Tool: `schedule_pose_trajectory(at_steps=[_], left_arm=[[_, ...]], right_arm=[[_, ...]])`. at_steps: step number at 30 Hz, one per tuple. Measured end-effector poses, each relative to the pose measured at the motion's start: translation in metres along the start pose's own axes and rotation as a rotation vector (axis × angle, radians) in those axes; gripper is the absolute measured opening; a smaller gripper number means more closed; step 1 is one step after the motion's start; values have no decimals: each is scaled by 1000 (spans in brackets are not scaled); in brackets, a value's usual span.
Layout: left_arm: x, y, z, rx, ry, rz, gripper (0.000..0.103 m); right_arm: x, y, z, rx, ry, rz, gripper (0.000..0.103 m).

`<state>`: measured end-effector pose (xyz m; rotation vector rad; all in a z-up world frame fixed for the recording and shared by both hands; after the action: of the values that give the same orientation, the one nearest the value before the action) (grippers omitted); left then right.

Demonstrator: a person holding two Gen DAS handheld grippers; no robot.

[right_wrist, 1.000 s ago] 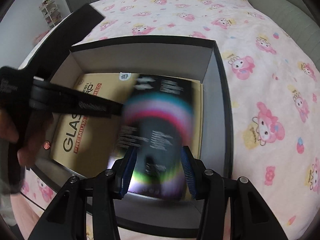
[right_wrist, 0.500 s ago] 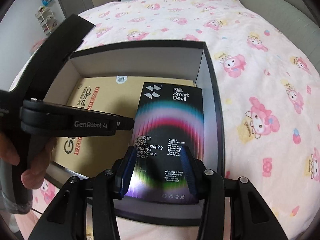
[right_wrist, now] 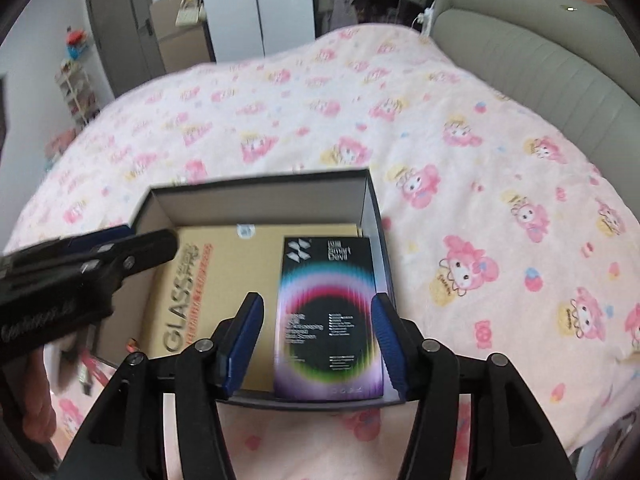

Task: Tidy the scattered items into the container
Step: 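Open the right tool and withdraw it from the box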

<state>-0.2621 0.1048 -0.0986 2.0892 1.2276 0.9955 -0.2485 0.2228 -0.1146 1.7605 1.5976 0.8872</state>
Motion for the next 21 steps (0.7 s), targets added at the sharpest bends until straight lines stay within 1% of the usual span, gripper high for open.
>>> schedule_pose_trajectory(at_steps=[1, 2, 7, 10, 12, 14, 18, 21], left_arm=[[2, 12, 1, 17, -11, -8, 56], [4, 26, 3, 34, -22, -18, 56], [12, 75, 17, 94, -48, -27, 57], [12, 96, 26, 122, -54, -44, 57], [10, 111, 31, 141, -49, -49, 57], [8, 121, 36, 155, -43, -52, 57], [8, 143, 50, 182, -59, -80, 57], [8, 151, 58, 195, -69, -93, 57]], right_arm=[[1, 8, -2, 18, -13, 0, 59], [2, 17, -3, 35, -26, 0, 61], [-5, 56, -7, 103, -56, -1, 62], [-17, 78, -3, 136, -45, -22, 63], [-22, 90, 1, 159, -37, -5, 63], [-27, 100, 6, 170, -37, -15, 63], [-39, 118, 20, 183, -38, -37, 63], [-46, 128, 29, 195, -33, -44, 63]])
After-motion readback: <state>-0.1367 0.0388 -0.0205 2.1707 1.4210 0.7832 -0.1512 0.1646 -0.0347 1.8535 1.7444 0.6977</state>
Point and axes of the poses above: each gripper's, at about its wrist camera, not at the fingertips, and y roughly against the way its jaws point, x to its right, z to its underside, the point moved 10 cm from there along -y, roughly the way its jaws point, and after that the axes turned 10 degrees about z, right-handed, at the moved point
